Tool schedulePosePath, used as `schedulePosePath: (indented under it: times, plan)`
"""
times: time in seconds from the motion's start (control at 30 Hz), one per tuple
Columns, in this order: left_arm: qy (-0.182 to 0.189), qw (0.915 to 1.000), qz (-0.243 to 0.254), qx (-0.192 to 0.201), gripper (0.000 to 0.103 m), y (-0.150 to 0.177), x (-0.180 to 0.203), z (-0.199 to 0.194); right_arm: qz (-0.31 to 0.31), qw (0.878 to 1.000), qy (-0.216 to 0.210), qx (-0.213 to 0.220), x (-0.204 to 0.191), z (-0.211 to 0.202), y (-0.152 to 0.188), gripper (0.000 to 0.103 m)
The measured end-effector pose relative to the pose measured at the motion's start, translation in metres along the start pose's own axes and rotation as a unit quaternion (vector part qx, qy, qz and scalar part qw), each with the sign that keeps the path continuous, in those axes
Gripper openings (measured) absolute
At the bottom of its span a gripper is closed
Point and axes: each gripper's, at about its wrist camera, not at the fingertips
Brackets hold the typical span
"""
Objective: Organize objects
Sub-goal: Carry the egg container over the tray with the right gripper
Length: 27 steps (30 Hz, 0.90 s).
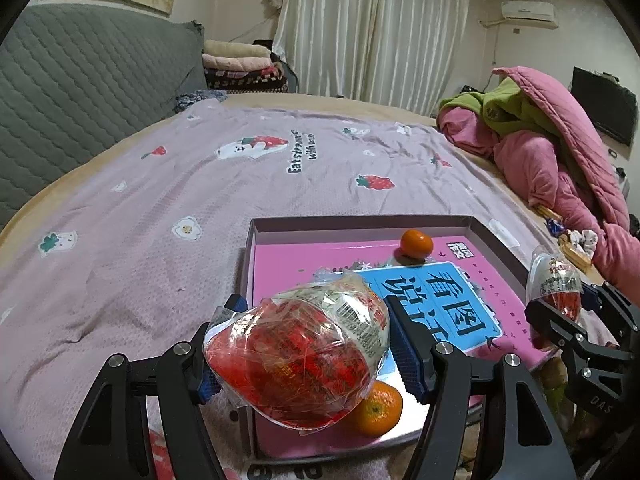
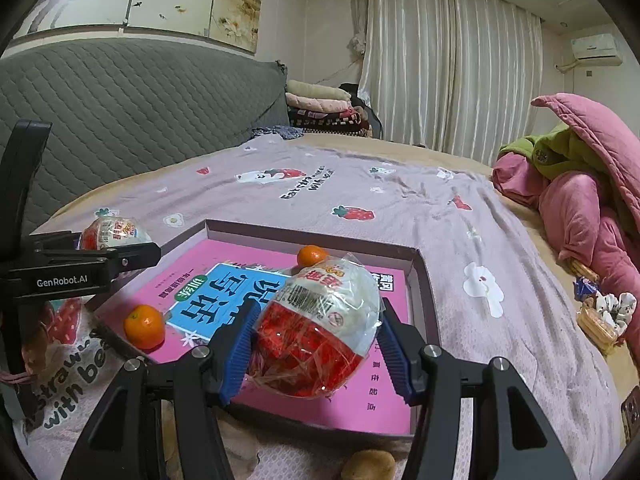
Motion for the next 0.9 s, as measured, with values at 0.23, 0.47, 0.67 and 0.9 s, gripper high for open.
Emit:
schedulePosePath:
  times: [0.23, 0.47, 0.67, 0.9]
  plan:
    - [0.003, 0.9999, -0.007, -0.008, 0.07, -0.006, -0.005, 0.012, 0.005, 1.0, 0.0, -0.01, 0.004, 0.011, -0.004, 0.058]
    - [0.008, 0.9997, -0.014, -0.02, 0.07, -0.004, -0.007, 0.023, 0.01, 1.0, 0.004, -0.022, 0.005, 0.018, -0.002, 0.058]
    - [0.014, 0.9995, -0.013, -0.027, 0.07, -0.002, -0.004, 0.028, 0.009, 0.999, 0.006, -0.034, 0.004, 0.022, 0.0, 0.058]
    - [0.016, 0.9992, -0.008, -0.036, 0.07, -0.001, 0.0, 0.033, 0.014, 0.998, 0.009, -0.054, 0.005, 0.029, 0.003, 0.058]
Point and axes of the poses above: each gripper's, at about its wrist camera, not at the fingertips, and z roughly the way its jaws point, x to its right, y to its underside, and after that the axes turned 14 degrees about z, right-handed
